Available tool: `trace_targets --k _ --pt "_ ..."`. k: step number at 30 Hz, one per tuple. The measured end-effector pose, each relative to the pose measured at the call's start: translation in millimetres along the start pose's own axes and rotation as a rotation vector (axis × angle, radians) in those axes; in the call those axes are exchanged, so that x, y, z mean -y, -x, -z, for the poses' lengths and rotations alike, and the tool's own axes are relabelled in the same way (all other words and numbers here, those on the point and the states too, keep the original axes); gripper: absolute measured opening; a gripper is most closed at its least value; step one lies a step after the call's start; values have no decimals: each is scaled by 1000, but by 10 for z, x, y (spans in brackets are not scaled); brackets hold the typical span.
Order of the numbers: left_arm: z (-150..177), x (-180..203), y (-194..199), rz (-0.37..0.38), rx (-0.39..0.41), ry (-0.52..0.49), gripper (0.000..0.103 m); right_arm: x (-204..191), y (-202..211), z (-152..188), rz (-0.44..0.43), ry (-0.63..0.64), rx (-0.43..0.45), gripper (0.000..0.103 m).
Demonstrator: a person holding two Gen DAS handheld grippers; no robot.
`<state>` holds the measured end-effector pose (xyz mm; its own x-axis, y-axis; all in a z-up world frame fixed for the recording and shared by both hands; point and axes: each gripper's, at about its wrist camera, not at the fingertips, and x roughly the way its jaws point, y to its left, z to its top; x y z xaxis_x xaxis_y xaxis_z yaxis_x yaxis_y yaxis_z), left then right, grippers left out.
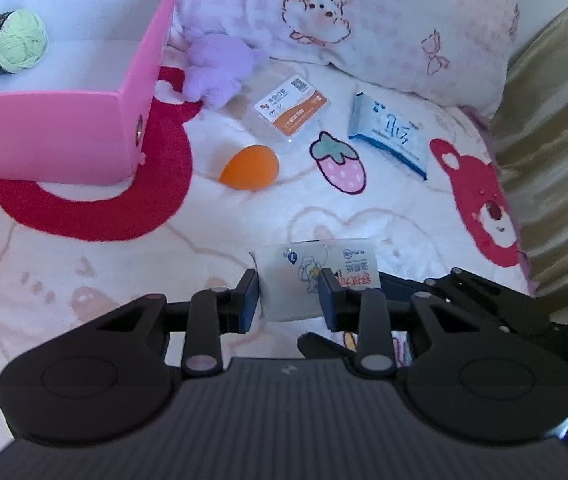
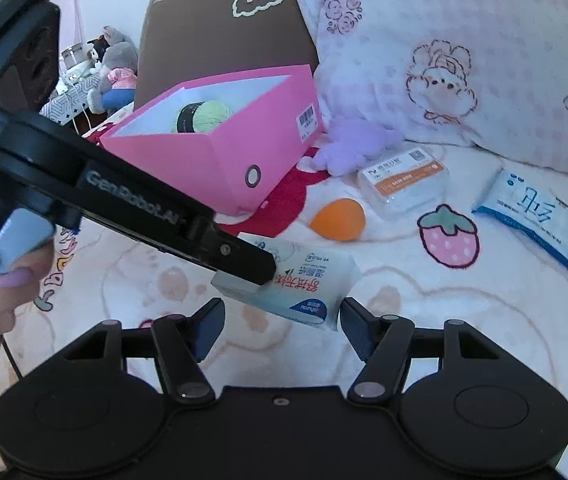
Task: Organize objects
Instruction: 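Lift the tissue pack with the left tool toward the pink box, then carry the tissue pack with the left tool over the pink box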
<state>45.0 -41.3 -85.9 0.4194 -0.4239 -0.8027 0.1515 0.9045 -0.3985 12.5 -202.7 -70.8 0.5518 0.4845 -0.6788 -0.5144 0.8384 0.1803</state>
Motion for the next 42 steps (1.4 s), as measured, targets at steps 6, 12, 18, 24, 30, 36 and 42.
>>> trace_targets --k 6,12,18,24,30,36,42 --pt "-115 62 255 -24 27 -90 30 -173 110 -188 21 82 -8 60" --pt "-283 184 525 -37 45 -176 30 -271 265 -414 42 113 -3 55" --pt "-365 113 641 0 25 -155 30 -317 340 -544 41 87 9 55" --pt "-312 34 732 0 -6 -137 30 -415 330 -638 44 80 -17 55" --pt "-345 -49 972 -31 -8 -139 28 -558 327 -785 3 54 -49 55" --pt "-423 -127 1253 -80 10 -155 28 -735 319 -963 -45 30 -54 55" --pt "-519 -278 1476 -140 30 -164 29 -929 217 -1218 -84 36 -61 55"
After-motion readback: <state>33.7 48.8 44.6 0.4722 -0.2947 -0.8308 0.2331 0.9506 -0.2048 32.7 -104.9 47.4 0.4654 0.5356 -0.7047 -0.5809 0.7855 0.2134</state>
